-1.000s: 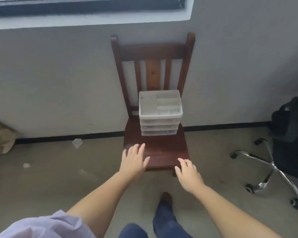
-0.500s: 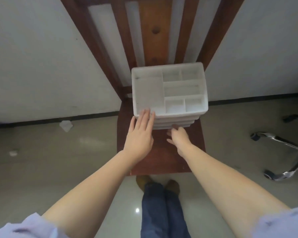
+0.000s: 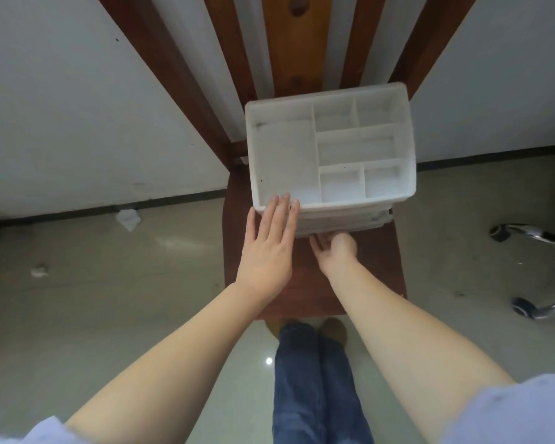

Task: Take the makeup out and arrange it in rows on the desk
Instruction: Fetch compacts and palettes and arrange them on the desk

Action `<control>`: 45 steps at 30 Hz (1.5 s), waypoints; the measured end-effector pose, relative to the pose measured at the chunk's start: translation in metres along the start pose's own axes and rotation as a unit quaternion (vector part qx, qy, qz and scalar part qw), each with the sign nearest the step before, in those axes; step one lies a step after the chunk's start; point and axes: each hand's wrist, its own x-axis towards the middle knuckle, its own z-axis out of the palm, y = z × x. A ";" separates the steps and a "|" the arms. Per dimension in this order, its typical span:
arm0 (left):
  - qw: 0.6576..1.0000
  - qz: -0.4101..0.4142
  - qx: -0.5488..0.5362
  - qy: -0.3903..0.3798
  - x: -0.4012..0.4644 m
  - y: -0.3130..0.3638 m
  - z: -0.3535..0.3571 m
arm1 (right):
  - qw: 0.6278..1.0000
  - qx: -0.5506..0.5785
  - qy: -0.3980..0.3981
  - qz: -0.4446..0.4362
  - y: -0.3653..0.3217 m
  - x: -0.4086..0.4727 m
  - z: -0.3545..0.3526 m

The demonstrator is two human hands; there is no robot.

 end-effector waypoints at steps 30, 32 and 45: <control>0.975 -0.006 0.084 -0.208 0.025 0.010 0.075 | 0.232 -0.868 -0.119 -0.423 -0.061 0.021 -0.047; 0.977 0.020 0.088 -0.195 0.024 0.007 0.074 | 0.201 -0.877 -0.114 -0.421 -0.061 0.017 -0.051; 0.731 -0.097 -0.354 -0.575 -0.031 0.008 0.003 | 0.495 -0.812 -0.302 0.058 -0.096 -0.056 -0.104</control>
